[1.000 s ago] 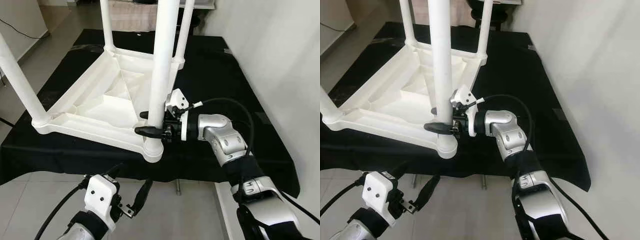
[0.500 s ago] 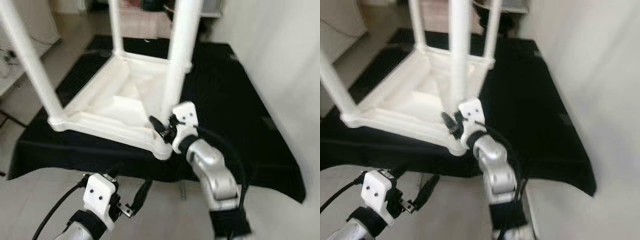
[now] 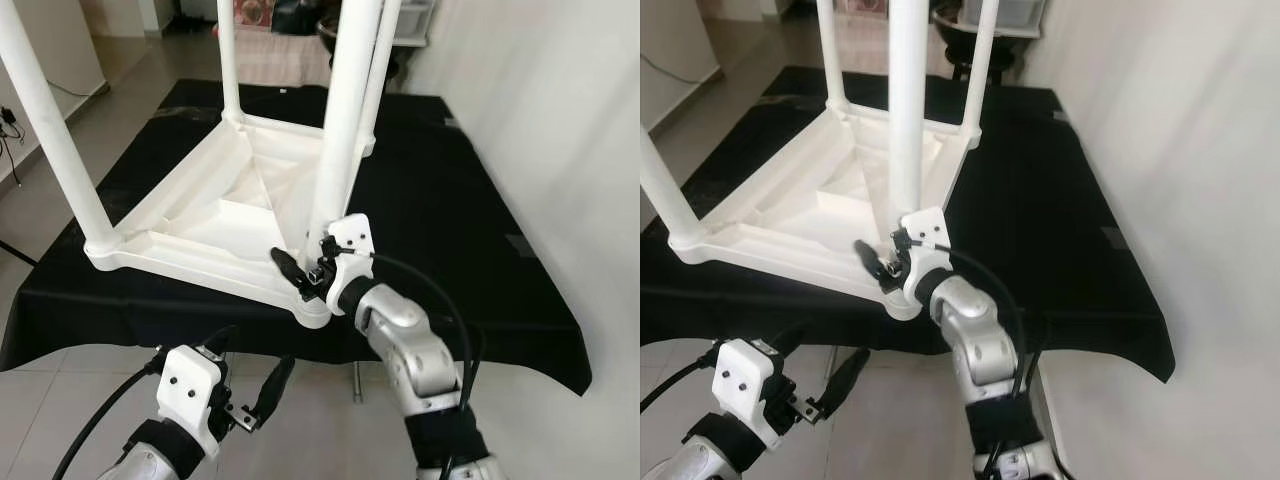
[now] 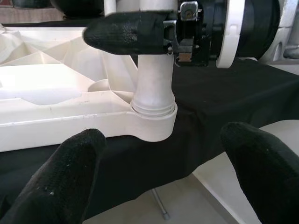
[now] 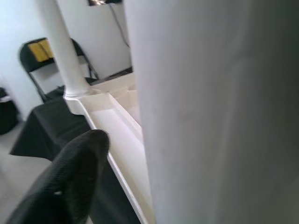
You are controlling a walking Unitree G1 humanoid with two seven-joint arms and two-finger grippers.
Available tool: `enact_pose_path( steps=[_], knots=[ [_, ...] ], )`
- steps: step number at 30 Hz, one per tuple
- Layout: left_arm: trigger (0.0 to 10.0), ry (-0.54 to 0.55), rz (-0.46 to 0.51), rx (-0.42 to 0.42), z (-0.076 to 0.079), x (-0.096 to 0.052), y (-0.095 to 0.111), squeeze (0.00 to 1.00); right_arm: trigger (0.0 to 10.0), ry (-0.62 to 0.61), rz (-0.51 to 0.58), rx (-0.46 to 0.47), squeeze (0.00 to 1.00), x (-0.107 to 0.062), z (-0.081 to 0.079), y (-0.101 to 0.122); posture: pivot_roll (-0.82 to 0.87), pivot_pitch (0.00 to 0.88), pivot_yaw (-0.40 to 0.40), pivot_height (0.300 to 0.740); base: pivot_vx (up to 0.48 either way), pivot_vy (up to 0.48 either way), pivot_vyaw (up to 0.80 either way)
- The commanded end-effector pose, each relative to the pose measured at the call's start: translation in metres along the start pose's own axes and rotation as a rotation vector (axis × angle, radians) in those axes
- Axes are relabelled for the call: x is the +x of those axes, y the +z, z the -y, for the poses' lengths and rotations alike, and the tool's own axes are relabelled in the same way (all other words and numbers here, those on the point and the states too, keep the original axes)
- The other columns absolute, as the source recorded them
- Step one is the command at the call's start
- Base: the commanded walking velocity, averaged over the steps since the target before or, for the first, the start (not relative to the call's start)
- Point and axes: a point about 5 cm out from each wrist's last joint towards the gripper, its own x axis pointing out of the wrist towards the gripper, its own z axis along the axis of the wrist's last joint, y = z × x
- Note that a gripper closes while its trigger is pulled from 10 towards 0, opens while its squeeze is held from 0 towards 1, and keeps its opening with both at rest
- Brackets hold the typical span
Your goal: Building children table
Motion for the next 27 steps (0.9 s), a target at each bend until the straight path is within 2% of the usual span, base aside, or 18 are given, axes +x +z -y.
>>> enact_pose_path(
  steps=[1,2,3,4,7,9,12,16,17,24,27],
  knots=[
    [10.0,-0.002,-0.027,-0.001,0.002,-0.002,-0.005,0.0,10.0,0.124,-0.007,-0.077,0.96,0.003,0.01,0.006,0.04,0.177,-0.099,0.74,0.0,0.0,0.0],
    [10.0,-0.003,-0.027,-0.003,0.003,-0.002,-0.004,0.0,10.0,0.183,-0.018,-0.126,0.78,0.003,0.014,0.009,0.05,0.179,-0.099,0.74,0.0,0.0,0.0],
    [10.0,-0.004,-0.026,-0.005,0.004,-0.002,-0.004,0.0,10.0,0.242,-0.032,-0.143,0.0,0.002,0.017,0.011,0.05,0.183,-0.101,0.74,0.0,0.0,0.0],
    [10.0,-0.004,-0.026,-0.005,0.004,-0.002,-0.004,0.0,10.0,0.242,-0.032,-0.143,0.0,0.002,0.017,0.011,0.05,0.183,-0.101,0.74,0.0,0.0,0.0],
    [10.0,-0.004,-0.026,-0.007,0.005,-0.003,-0.003,0.0,10.0,0.341,-0.045,-0.168,0.0,0.002,0.02,0.016,0.05,0.186,-0.101,0.74,0.0,0.0,0.0],
    [10.0,-0.004,-0.027,-0.008,0.007,-0.004,-0.003,0.0,10.0,0.394,-0.066,-0.232,0.0,0.003,0.022,0.019,0.05,0.188,-0.103,0.74,0.0,0.0,0.0],
    [10.0,-0.004,-0.027,-0.01,0.007,-0.005,-0.003,0.0,10.0,0.428,-0.072,-0.242,0.0,0.004,0.023,0.02,0.06,0.19,-0.106,0.74,0.0,0.0,0.0],
    [10.0,-0.003,-0.03,-0.014,0.009,-0.006,-0.002,0.0,10.0,0.549,-0.082,-0.245,0.0,0.002,0.024,0.025,0.06,0.196,-0.11,0.74,0.0,0.0,0.0],
    [10.0,-0.002,-0.03,-0.015,0.01,-0.007,-0.002,0.0,0.0,0.575,-0.078,-0.231,0.0,0.001,0.025,0.027,0.06,0.198,-0.11,0.74,0.0,0.0,0.0],
    [10.0,-0.004,-0.032,-0.018,0.011,-0.007,-0.002,0.0,0.0,0.631,-0.076,-0.208,0.0,-0.003,0.027,0.025,0.06,0.202,-0.107,0.74,0.0,0.0,0.0],
    [10.0,-0.008,-0.033,-0.02,0.012,-0.007,-0.002,0.0,0.0,0.618,-0.074,-0.189,0.0,-0.007,0.031,0.021,0.06,0.204,-0.106,0.74,0.0,0.0,0.0]
  ],
)
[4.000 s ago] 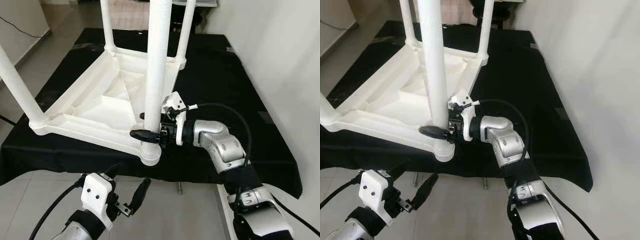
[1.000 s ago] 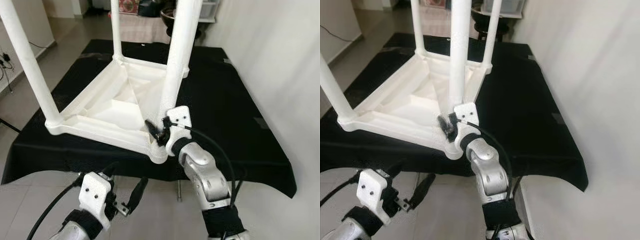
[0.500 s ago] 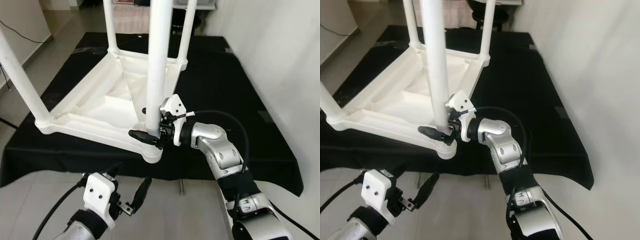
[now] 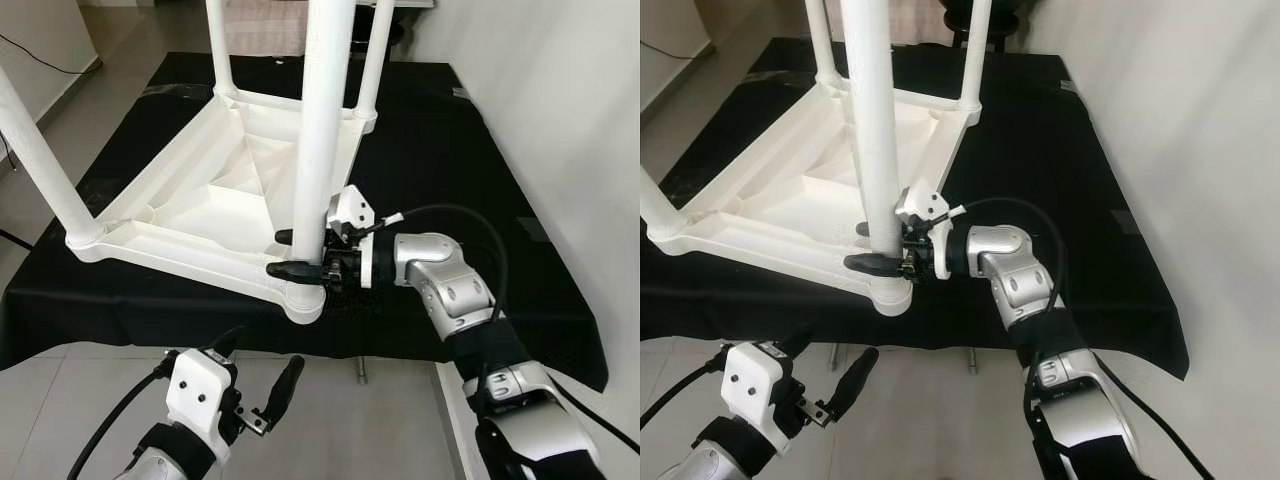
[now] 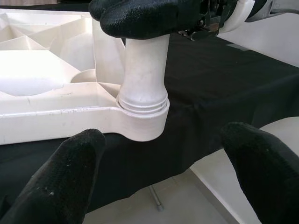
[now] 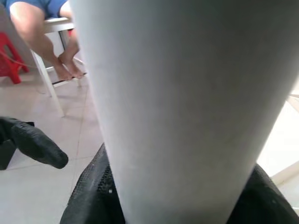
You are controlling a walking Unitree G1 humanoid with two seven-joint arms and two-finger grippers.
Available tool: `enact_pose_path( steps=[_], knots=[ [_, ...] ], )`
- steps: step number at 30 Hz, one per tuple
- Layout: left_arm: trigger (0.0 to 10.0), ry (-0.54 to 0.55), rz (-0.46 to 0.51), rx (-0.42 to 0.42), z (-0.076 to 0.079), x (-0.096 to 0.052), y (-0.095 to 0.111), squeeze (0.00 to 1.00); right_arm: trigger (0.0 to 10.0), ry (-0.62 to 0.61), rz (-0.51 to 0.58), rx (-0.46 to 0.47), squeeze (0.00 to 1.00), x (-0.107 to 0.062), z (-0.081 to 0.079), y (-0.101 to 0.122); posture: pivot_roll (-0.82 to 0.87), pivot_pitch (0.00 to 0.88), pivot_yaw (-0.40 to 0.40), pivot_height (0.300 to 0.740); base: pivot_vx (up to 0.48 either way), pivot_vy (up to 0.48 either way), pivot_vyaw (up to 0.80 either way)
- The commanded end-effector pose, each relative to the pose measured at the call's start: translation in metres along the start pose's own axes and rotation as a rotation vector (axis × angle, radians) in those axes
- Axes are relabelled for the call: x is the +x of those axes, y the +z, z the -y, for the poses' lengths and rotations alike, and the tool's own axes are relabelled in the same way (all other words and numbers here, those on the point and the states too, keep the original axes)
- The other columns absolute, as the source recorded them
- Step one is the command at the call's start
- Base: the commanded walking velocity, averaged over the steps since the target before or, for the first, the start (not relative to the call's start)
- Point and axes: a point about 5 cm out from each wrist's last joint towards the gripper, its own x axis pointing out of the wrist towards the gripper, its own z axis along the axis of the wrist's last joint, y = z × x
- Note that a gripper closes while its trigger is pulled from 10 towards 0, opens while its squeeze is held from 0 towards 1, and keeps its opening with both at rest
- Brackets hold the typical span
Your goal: Building children table
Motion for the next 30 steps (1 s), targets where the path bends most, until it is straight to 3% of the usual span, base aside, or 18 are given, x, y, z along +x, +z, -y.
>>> enact_pose_path(
  steps=[1,5,6,7,9,10,13,14,15,16,17,20,25,26,28,29,30],
  knots=[
    [10.0,-0.005,-0.02,-0.014,0.002,-0.002,-0.002,0.0,0.0,0.029,0.019,0.018,0.0,0.0,-0.003,-0.004,0.06,0.204,-0.106,0.74,0.0,0.0,0.0],
    [10.0,-0.001,-0.019,-0.013,0.0,-0.002,-0.002,0.0,0.0,-0.096,0.021,0.058,0.0,-0.008,-0.005,-0.014,0.04,0.204,-0.104,0.74,0.0,0.0,0.0],
    [10.0,0.001,-0.019,-0.012,0.0,-0.002,-0.002,0.0,0.0,-0.161,0.003,0.08,0.0,-0.012,-0.009,-0.022,0.04,0.203,-0.103,0.74,0.0,0.0,0.0],
    [10.0,0.002,-0.019,-0.01,-0.002,-0.002,-0.003,0.0,0.0,-0.305,-0.057,0.141,0.0,-0.016,-0.016,-0.037,0.03,0.202,-0.098,0.74,0.0,0.0,0.0],
    [10.0,0.002,-0.019,-0.01,-0.002,-0.002,-0.003,0.0,0.0,-0.305,-0.057,0.141,0.0,-0.016,-0.016,-0.037,0.03,0.202,-0.098,0.74,0.0,0.0,0.0],
    [10.0,0.003,-0.021,-0.008,-0.004,-0.002,-0.003,0.0,0.0,-0.468,-0.167,0.197,0.0,-0.013,-0.021,-0.052,0.03,0.2,-0.097,0.74,0.0,0.0,0.0],
    [10.0,0.003,-0.022,-0.007,-0.005,-0.002,-0.003,0.0,0.0,-0.514,-0.204,0.207,0.0,-0.012,-0.022,-0.056,0.03,0.198,-0.098,0.74,0.0,0.0,0.0],
    [10.0,0.002,-0.023,-0.007,-0.007,-0.001,-0.004,0.0,0.0,-0.645,-0.214,0.23,0.0,0.001,-0.038,-0.058,0.02,0.191,-0.09,0.74,0.0,0.0,0.0],
    [10.0,0.002,-0.023,-0.007,-0.007,-0.001,-0.004,0.0,0.0,-0.645,-0.214,0.23,0.0,0.001,-0.038,-0.058,0.02,0.191,-0.09,0.74,0.0,0.0,0.0],
    [10.0,0.001,-0.023,-0.005,-0.009,0.0,-0.005,0.0,0.0,-0.732,-0.224,0.249,0.0,0.013,-0.051,-0.059,0.01,0.178,-0.078,0.74,0.0,0.0,0.0],
    [10.0,0.001,-0.023,-0.005,-0.009,0.0,-0.005,0.0,0.0,-0.732,-0.224,0.249,0.0,0.013,-0.051,-0.059,0.01,0.178,-0.078,0.74,0.0,0.0,0.0],
    [10.0,0.001,-0.024,-0.003,-0.011,0.003,-0.007,0.0,0.0,-0.806,-0.194,0.262,0.0,0.034,-0.055,-0.052,0.02,0.167,-0.091,0.74,0.0,0.0,0.0],
    [10.0,0.006,-0.022,-0.001,-0.011,0.003,-0.007,0.0,0.0,-0.824,-0.184,0.251,0.0,0.037,-0.049,-0.047,0.02,0.164,-0.092,0.74,0.0,0.0,0.0],
    [10.0,0.013,-0.02,0.002,-0.011,0.003,-0.007,0.0,3.1,-0.836,-0.18,0.251,0.0,0.038,-0.045,-0.043,0.03,0.163,-0.1,0.74,0.0,0.0,0.0],
    [10.0,0.013,-0.02,0.002,-0.011,0.003,-0.007,0.0,3.1,-0.836,-0.18,0.251,0.0,0.038,-0.045,-0.043,0.03,0.163,-0.1,0.74,0.0,0.0,0.0],
    [10.0,0.019,-0.017,0.002,-0.012,0.003,-0.006,0.0,1.8,-0.856,-0.178,0.256,0.0,0.039,-0.043,-0.04,0.03,0.167,-0.104,0.74,0.0,0.0,0.0],
    [10.0,0.019,-0.017,0.002,-0.012,0.003,-0.006,0.0,1.8,-0.856,-0.178,0.256,0.0,0.039,-0.043,-0.04,0.03,0.167,-0.104,0.74,0.0,0.0,0.0]
  ],
)
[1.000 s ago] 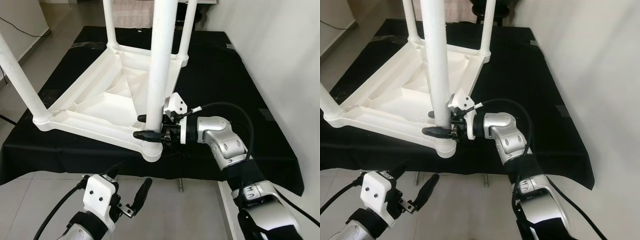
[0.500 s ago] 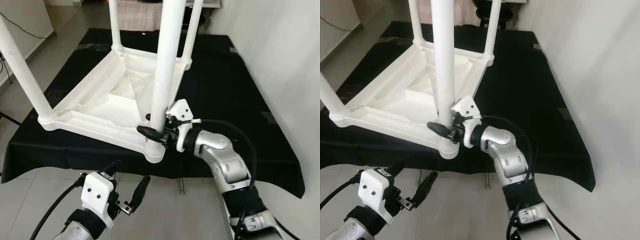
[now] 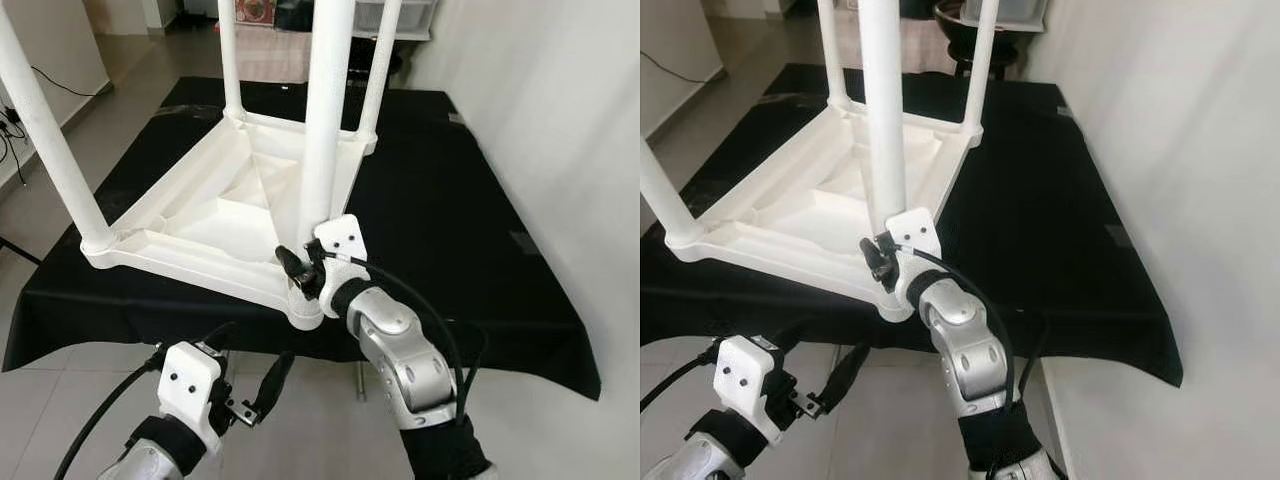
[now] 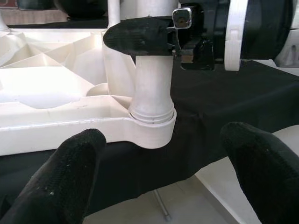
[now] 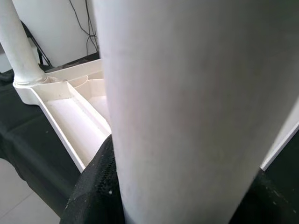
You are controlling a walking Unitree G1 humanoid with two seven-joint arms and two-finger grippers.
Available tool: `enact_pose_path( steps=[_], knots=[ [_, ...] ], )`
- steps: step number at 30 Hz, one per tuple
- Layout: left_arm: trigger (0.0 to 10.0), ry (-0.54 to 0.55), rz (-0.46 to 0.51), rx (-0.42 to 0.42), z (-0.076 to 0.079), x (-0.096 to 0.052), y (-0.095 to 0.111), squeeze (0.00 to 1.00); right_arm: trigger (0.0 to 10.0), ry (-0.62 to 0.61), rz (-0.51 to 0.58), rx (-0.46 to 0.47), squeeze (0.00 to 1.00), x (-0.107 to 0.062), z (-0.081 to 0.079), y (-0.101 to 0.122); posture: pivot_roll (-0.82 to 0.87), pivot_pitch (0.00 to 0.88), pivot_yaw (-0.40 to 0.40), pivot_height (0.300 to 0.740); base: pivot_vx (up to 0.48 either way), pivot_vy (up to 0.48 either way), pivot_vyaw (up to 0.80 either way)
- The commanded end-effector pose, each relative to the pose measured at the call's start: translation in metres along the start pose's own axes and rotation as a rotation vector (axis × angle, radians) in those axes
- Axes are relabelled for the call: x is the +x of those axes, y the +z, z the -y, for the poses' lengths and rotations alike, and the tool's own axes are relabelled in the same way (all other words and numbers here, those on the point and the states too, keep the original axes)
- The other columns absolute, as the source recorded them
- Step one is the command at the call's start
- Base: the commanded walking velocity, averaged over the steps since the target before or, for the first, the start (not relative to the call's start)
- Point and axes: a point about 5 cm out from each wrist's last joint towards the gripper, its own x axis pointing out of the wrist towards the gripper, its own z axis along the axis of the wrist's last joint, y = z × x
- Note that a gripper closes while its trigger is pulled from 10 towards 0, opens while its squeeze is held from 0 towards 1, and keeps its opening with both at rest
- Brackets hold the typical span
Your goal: Building children table
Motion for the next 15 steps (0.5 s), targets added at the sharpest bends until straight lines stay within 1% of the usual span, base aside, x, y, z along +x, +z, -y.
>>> enact_pose_path(
  steps=[1,4,5,7,8,9,11,12,13,14,15],
  knots=[
    [10.0,0.005,-0.022,-0.002,0.0,-0.002,-0.005,0.0,1.8,-0.047,-0.118,0.024,0.0,0.007,-0.004,-0.018,0.03,0.167,-0.104,0.74,0.0,0.0,0.0],
    [10.0,0.008,-0.021,-0.001,0.0,-0.003,-0.004,0.0,2.0,-0.071,-0.117,0.035,0.0,0.008,-0.002,-0.016,0.04,0.17,-0.107,0.74,0.0,0.0,0.0],
    [10.0,0.009,-0.02,-0.002,0.001,-0.003,-0.004,0.0,10.0,-0.085,-0.112,0.049,0.0,0.008,-0.001,-0.016,0.03,0.174,-0.104,0.74,0.0,0.0,0.0],
    [10.0,0.006,-0.019,-0.004,0.002,-0.003,-0.004,0.0,10.0,-0.035,-0.069,0.081,0.0,0.01,-0.003,-0.013,0.03,0.175,-0.103,0.74,0.0,0.0,0.0],
    [10.0,0.005,-0.019,-0.005,0.002,-0.002,-0.004,0.0,10.0,0.003,-0.041,0.096,1.0,0.01,-0.003,-0.009,0.03,0.175,-0.104,0.74,0.0,0.0,0.0],
    [10.0,0.004,-0.018,-0.006,0.002,-0.002,-0.004,0.0,10.0,0.057,-0.014,0.107,1.0,0.01,-0.004,-0.006,0.03,0.175,-0.104,0.74,0.0,0.0,0.0],
    [10.0,0.003,-0.017,-0.007,0.002,-0.002,-0.004,0.0,10.0,0.141,0.044,0.113,1.0,0.011,-0.001,0.004,0.03,0.174,-0.104,0.74,0.0,0.0,0.0],
    [10.0,0.003,-0.017,-0.008,0.003,-0.002,-0.004,0.0,10.0,0.213,0.067,0.102,1.0,0.011,0.0,0.009,0.03,0.173,-0.106,0.74,0.0,0.0,0.0],
    [10.0,0.003,-0.017,-0.008,0.003,-0.002,-0.004,0.0,10.0,0.213,0.067,0.102,1.0,0.011,0.0,0.009,0.03,0.173,-0.106,0.74,0.0,0.0,0.0],
    [10.0,0.002,-0.016,-0.008,0.003,-0.001,-0.004,0.0,10.0,0.258,0.08,0.094,1.0,0.01,0.0,0.011,0.03,0.173,-0.106,0.74,0.0,0.0,0.0],
    [10.0,0.002,-0.016,-0.008,0.003,-0.001,-0.004,0.0,10.0,0.258,0.08,0.094,1.0,0.01,0.0,0.011,0.03,0.173,-0.106,0.74,0.0,0.0,0.0]
  ],
)
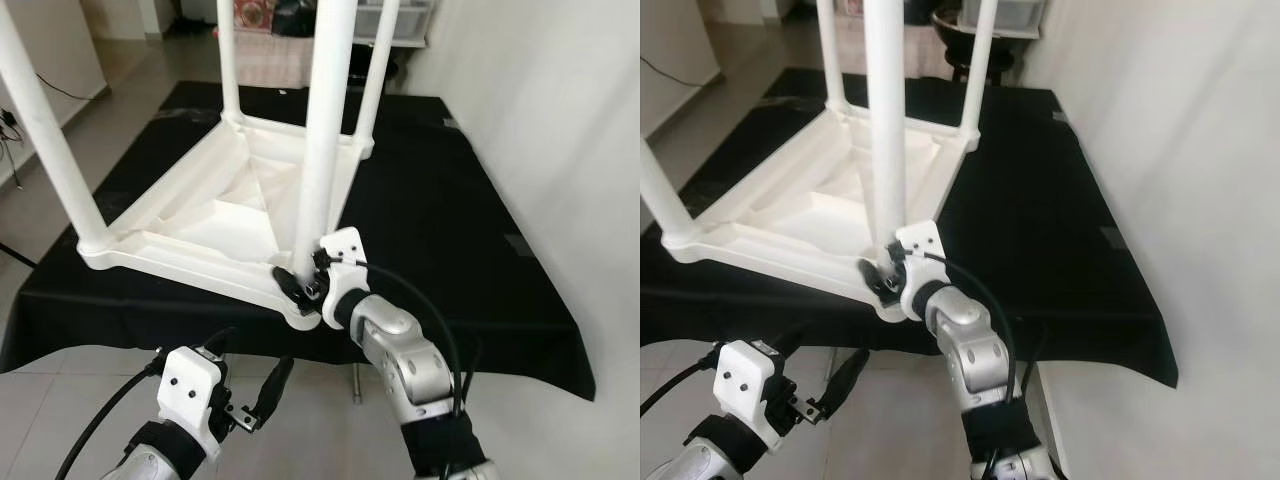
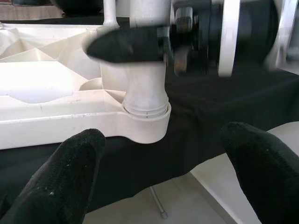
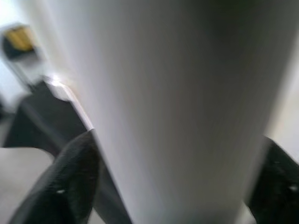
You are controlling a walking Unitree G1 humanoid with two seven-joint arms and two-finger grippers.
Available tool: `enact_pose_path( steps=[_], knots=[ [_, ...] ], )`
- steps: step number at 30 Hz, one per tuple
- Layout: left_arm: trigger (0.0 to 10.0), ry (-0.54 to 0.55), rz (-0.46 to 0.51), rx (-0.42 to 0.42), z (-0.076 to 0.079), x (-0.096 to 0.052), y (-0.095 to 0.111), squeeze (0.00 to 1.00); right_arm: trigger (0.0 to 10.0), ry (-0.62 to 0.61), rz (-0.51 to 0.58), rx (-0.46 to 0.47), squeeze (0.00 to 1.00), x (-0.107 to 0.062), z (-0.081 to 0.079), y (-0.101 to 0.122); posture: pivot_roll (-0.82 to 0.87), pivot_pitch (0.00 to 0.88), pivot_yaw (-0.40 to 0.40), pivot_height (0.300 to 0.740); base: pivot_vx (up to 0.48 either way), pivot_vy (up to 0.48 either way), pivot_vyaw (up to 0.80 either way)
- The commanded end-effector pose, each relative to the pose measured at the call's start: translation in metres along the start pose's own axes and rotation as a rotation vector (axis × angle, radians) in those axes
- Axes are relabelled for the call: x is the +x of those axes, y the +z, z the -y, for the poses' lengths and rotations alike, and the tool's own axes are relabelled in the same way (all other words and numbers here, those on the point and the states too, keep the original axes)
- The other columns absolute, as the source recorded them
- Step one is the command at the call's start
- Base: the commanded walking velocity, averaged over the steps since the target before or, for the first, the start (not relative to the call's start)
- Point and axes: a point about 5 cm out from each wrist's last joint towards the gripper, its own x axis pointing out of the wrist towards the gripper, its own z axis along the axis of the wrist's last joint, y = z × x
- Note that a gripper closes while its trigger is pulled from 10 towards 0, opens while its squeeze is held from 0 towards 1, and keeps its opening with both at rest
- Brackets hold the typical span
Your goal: Building children table
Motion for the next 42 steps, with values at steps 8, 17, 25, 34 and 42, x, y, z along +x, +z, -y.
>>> enact_pose_path(
  steps=[8,17,25,34,42],
  knots=[
    [10.0,0.003,-0.014,-0.004,0.003,-0.002,-0.002,0.0,10.0,0.369,-0.022,-0.213,0.0,-0.002,0.008,0.014,0.04,0.18,-0.111,0.74,0.0,0.0,0.0],
    [10.0,0.002,-0.016,-0.004,0.007,-0.005,0.0,0.0,2.8,0.539,-0.048,-0.29,0.0,0.0,0.015,0.021,0.06,0.2,-0.113,0.74,0.0,0.0,0.0],
    [10.0,-0.01,-0.024,-0.013,0.01,-0.008,0.001,0.0,0.0,0.596,-0.023,-0.215,0.0,-0.005,0.021,0.021,0.06,0.213,-0.102,0.74,0.0,0.0,0.0],
    [10.0,-0.011,-0.027,-0.016,0.01,-0.008,0.0,0.0,0.0,0.31,-0.041,-0.137,0.0,-0.019,0.036,0.001,0.04,0.204,-0.114,0.74,0.0,0.0,0.0],
    [10.0,-0.009,-0.025,-0.009,0.004,-0.005,-0.002,0.0,0.0,-0.55,-0.177,-0.127,0.0,-0.057,0.03,-0.041,0.02,0.186,-0.084,0.74,0.0,0.0,0.0]
  ],
)
